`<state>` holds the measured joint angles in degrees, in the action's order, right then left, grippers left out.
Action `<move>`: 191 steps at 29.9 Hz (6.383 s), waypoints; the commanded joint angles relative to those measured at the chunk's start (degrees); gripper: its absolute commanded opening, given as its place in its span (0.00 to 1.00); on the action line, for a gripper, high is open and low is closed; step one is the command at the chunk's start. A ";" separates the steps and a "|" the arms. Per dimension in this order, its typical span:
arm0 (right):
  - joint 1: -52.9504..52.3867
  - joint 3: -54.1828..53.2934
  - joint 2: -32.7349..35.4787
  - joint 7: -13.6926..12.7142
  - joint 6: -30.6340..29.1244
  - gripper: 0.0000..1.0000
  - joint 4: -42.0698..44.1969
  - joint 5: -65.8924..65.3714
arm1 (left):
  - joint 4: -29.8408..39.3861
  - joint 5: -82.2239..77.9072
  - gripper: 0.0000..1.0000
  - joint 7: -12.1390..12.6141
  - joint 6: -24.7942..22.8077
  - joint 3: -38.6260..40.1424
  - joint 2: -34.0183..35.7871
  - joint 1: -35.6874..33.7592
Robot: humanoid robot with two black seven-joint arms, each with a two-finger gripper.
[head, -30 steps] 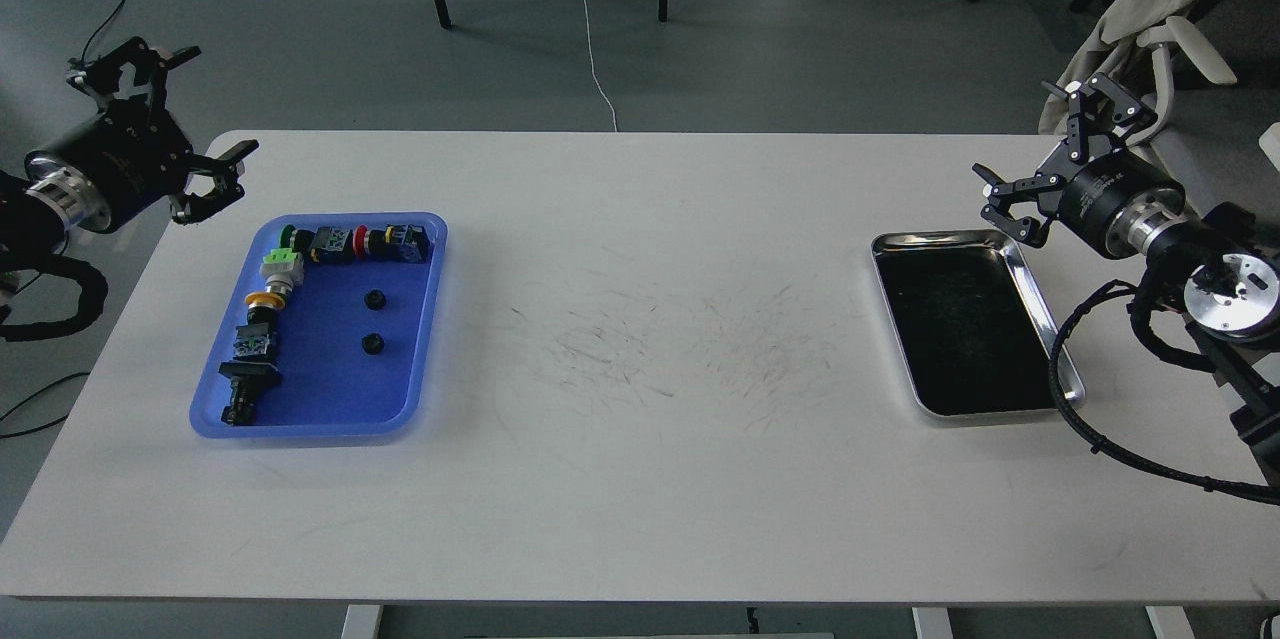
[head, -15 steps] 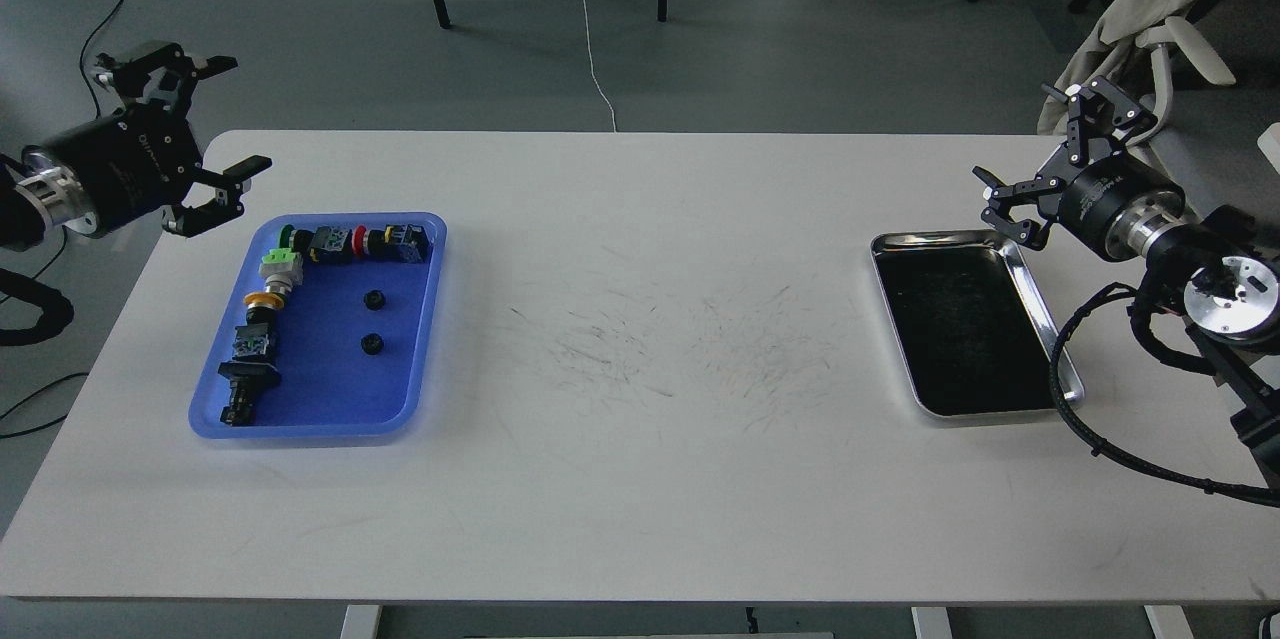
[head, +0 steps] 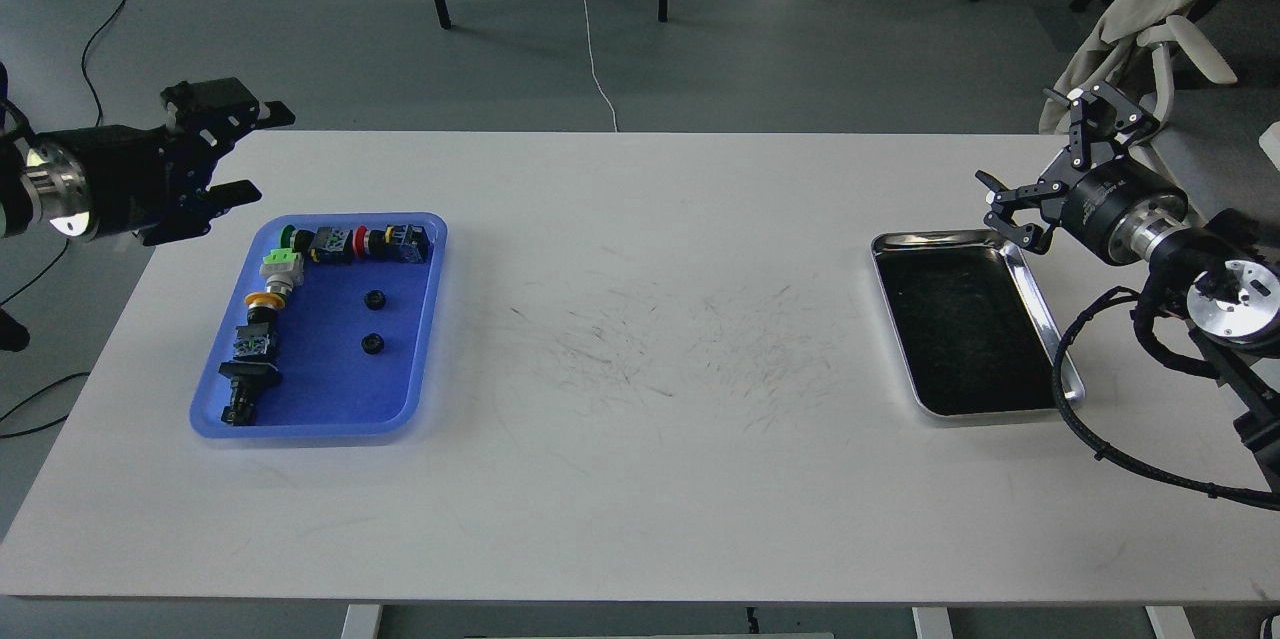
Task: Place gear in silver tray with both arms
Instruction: 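Raise the left arm and swing the left gripper toward the blue tray, then lower the left gripper into the blue tray over a black gear, then close the left gripper on the small black gear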
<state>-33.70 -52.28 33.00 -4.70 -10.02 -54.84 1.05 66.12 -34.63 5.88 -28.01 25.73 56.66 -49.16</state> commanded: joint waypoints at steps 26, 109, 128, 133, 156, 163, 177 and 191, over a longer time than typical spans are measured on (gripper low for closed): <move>1.27 -0.36 0.05 0.21 -0.17 0.99 -0.09 0.00 | -2.66 -18.63 0.91 3.88 0.41 0.29 -8.50 -4.98; 0.48 -1.07 2.95 -0.14 0.35 0.99 -0.70 0.00 | -19.35 -62.58 0.90 -15.28 36.71 -15.18 -25.46 9.34; 0.39 -0.98 4.88 -0.31 0.79 0.99 -2.02 0.00 | -27.00 -63.54 0.82 -18.88 39.79 -15.35 -29.07 9.61; 0.48 -1.07 4.97 -0.23 0.79 0.99 -2.55 0.00 | -27.00 -63.46 0.80 -19.41 40.57 -17.29 -29.15 9.61; 0.92 -0.98 5.32 -0.23 0.79 0.99 -2.72 0.00 | -30.34 -62.84 0.78 -20.55 43.65 -19.92 -31.70 9.61; 1.09 -1.07 5.32 -0.14 0.79 0.99 -2.72 0.00 | -31.31 -62.93 0.64 -20.73 43.65 -19.92 -32.14 9.61; 1.09 -0.89 5.23 -0.05 0.70 0.99 -2.90 0.00 | -32.19 -62.75 0.45 -22.57 43.57 -20.01 -31.18 9.78; 1.18 -0.89 5.15 0.04 0.70 0.99 -2.99 -0.09 | -30.52 -62.67 0.21 -23.89 41.99 -20.63 -27.66 9.43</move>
<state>-32.57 -53.17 38.15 -4.65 -9.24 -57.92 0.97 35.11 -97.25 -17.63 14.79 5.53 27.82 -39.55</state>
